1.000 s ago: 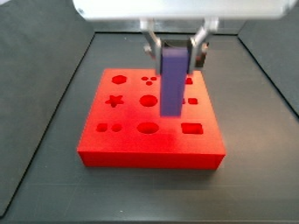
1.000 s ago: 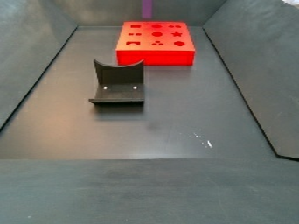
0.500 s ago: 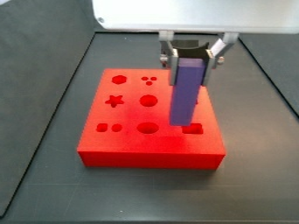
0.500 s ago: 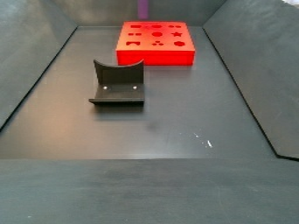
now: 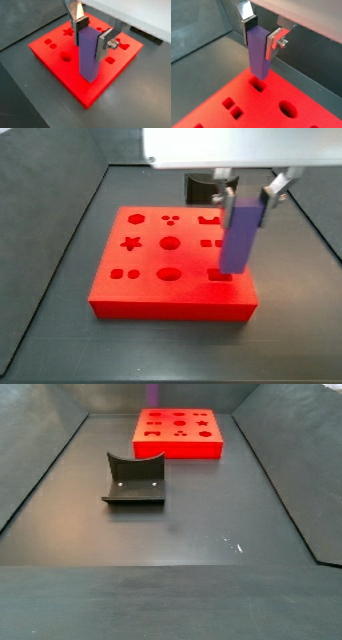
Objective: Insert the rectangle object.
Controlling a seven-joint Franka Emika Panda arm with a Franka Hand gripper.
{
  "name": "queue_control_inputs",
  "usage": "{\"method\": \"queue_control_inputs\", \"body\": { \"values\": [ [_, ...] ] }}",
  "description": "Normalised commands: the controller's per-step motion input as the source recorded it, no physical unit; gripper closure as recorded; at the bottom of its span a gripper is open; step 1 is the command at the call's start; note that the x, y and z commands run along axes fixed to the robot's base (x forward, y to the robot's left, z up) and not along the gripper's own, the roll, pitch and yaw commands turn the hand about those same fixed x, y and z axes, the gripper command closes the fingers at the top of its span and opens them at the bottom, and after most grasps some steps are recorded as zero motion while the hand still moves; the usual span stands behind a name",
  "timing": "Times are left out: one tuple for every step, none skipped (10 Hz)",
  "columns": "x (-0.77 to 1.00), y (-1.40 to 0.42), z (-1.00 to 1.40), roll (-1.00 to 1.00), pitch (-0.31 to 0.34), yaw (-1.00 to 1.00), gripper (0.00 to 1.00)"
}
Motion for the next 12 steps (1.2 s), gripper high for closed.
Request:
{"method": "queue_control_inputs", "body": {
  "values": [
    [0.01, -0.01, 0.00, 0.36, -0.056, 0.00, 1.00],
    [0.00, -0.03, -0.02, 0.41, 0.000, 0.00, 1.00],
    [-0.06, -0.04, -0.04, 0.41, 0.000, 0.07, 1.00],
    [-0.02, -0.03, -0.19, 0.29, 0.000, 0.11, 1.00],
    [0.00, 0.00, -0.18, 0.21, -0.017, 0.26, 1.00],
    [0.00, -0.04, -0.19, 0.17, -0.003, 0.22, 1.00],
    [0.00, -0.04, -0.26, 0.09, -0.010, 0.12, 1.00],
    [-0.01, -0.09, -0.27, 0.06, -0.016, 0.03, 1.00],
    [0.00, -0.12, -0.24, 0.04, -0.020, 0.00, 1.00],
    [0.00, -0.09, -0.17, 0.03, -0.006, -0.02, 1.00],
    [0.00, -0.01, -0.19, 0.05, 0.000, -0.09, 1.00],
    [0.00, 0.00, -0.15, 0.04, 0.000, -0.11, 1.00]
  ]
}}
